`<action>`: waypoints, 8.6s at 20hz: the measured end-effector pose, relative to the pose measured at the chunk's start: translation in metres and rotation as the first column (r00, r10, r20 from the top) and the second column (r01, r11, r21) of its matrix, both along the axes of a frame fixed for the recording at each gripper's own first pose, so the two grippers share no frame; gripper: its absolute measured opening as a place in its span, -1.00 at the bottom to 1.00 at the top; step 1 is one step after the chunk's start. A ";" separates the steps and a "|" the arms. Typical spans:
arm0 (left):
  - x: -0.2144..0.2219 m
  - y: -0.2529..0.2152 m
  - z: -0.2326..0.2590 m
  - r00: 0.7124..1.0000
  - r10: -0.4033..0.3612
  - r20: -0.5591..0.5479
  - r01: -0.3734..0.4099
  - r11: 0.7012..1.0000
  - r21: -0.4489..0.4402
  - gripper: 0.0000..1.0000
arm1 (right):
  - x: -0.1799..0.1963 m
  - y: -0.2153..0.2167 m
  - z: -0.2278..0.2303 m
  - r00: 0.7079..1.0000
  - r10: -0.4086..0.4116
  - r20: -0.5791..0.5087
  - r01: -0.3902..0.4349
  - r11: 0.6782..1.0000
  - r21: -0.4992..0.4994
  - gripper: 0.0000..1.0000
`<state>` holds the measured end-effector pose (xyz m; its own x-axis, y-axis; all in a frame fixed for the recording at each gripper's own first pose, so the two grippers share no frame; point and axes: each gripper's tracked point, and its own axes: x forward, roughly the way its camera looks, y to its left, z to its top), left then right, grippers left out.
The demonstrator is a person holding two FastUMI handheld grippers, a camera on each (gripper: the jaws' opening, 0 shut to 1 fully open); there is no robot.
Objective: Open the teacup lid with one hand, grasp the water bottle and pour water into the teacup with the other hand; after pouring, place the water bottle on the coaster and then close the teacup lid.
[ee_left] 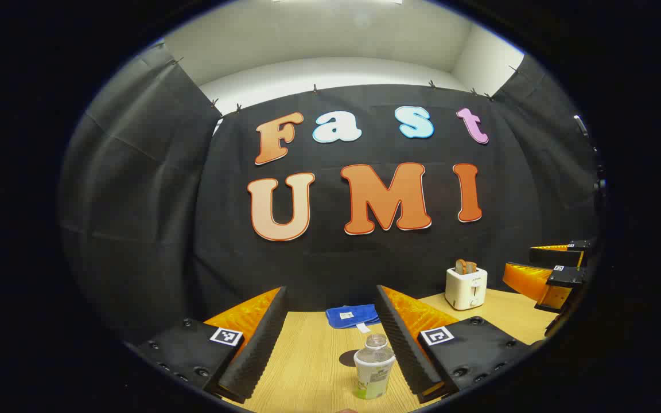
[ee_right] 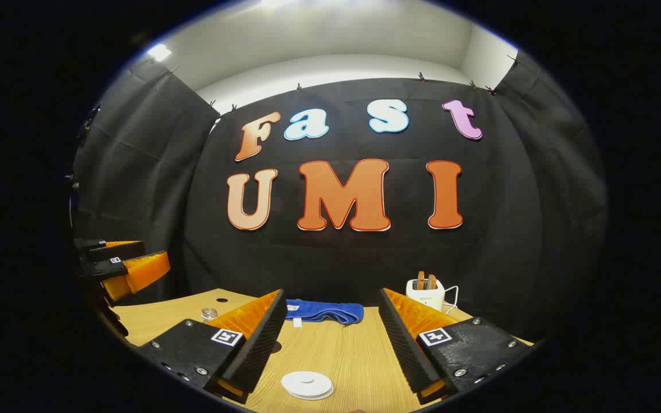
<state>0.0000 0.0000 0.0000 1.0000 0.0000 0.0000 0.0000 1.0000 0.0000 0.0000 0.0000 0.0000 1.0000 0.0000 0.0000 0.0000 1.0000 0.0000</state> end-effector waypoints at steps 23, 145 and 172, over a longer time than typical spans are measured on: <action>-0.003 -0.023 -0.017 0.996 -0.084 -0.013 0.084 0.996 -0.033 0.92 | 0.002 0.011 -0.018 0.999 0.045 -0.023 -0.046 0.998 -0.044 0.91; 0.036 -0.097 -0.218 0.922 -0.134 -0.364 0.387 0.298 0.872 0.17 | -0.001 -0.113 -0.141 0.964 -0.007 -0.265 0.049 0.987 0.153 -0.60; 0.032 -0.090 -0.201 0.917 -0.123 -0.379 0.349 -0.212 0.913 0.18 | -0.006 -0.116 -0.141 0.969 0.005 -0.245 0.034 0.988 0.152 -0.60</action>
<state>0.0318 -0.0902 -0.2009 0.9172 -0.1227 -0.3791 0.3489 -0.2121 0.9128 -0.0058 -0.1160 -0.1412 0.9695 0.0047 -0.2451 0.0336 0.9878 0.1519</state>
